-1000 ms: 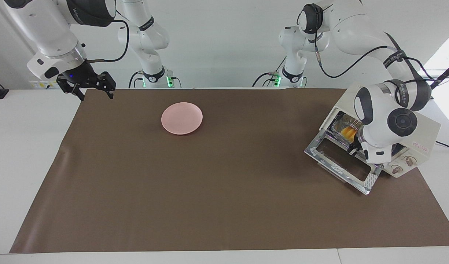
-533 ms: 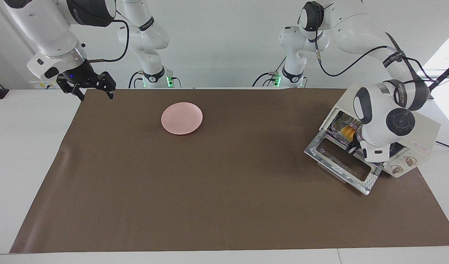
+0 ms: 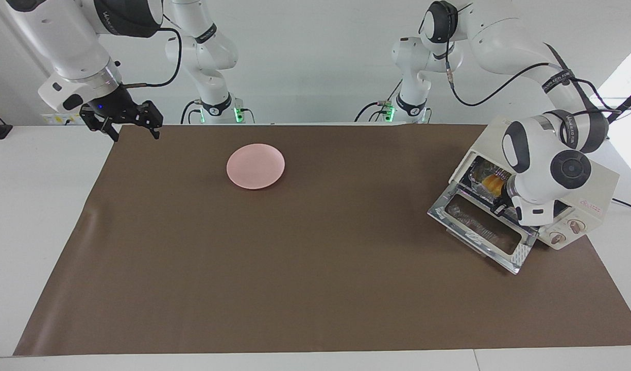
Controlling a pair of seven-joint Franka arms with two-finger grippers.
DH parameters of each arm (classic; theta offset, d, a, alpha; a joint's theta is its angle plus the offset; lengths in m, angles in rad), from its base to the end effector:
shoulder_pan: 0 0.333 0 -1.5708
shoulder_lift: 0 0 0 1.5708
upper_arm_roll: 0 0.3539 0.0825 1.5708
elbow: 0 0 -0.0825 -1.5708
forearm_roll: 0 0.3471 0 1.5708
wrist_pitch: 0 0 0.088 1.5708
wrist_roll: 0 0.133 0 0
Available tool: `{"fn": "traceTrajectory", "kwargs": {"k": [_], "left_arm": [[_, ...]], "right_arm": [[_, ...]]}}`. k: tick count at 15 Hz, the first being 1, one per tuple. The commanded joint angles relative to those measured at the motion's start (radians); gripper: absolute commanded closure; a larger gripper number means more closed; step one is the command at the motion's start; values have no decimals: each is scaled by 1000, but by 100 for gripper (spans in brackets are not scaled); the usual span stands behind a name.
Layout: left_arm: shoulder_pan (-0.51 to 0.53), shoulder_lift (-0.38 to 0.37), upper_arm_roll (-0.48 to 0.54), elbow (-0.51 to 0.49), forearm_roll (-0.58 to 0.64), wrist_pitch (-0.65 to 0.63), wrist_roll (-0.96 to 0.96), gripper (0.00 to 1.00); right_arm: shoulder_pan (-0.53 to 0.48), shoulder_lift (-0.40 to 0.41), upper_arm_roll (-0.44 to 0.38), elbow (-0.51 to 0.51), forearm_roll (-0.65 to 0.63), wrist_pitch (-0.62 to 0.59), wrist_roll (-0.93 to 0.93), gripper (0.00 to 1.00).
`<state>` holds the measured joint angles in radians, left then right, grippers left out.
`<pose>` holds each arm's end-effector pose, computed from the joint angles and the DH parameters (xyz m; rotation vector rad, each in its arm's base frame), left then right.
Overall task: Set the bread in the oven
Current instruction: 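Push the tray deeper into the oven and open the left gripper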
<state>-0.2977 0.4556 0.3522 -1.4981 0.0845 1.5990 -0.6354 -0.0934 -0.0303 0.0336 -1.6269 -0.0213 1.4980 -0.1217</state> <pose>0.6170 0.0104 0.4223 -2.6442 -0.9138 0.3469 0.4943 -0.0323 0.6218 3.1229 0.0958 -0.1567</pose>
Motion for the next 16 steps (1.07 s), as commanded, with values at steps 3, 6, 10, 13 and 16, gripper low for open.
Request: {"fn": "traceTrajectory", "kwargs": {"k": [3, 6, 10, 13, 16], "left_arm": [[-5, -34, -2, -40, 24, 29, 9, 5], [-11, -31, -2, -27, 27, 38, 9, 0], [-15, -32, -2, 16, 27, 75, 52, 0], [-17, -67, -7, 64, 20, 56, 86, 0], [-20, -90, -13, 102, 12, 15, 140, 0]], "right_arm": [[-6, -19, 6, -19, 1, 1, 1, 0], [-5, -19, 6, -19, 1, 1, 2, 0], [-5, -19, 6, -19, 1, 1, 2, 0], [-5, -19, 6, -21, 1, 1, 1, 0], [-3, -19, 6, -21, 1, 1, 1, 0]]}}
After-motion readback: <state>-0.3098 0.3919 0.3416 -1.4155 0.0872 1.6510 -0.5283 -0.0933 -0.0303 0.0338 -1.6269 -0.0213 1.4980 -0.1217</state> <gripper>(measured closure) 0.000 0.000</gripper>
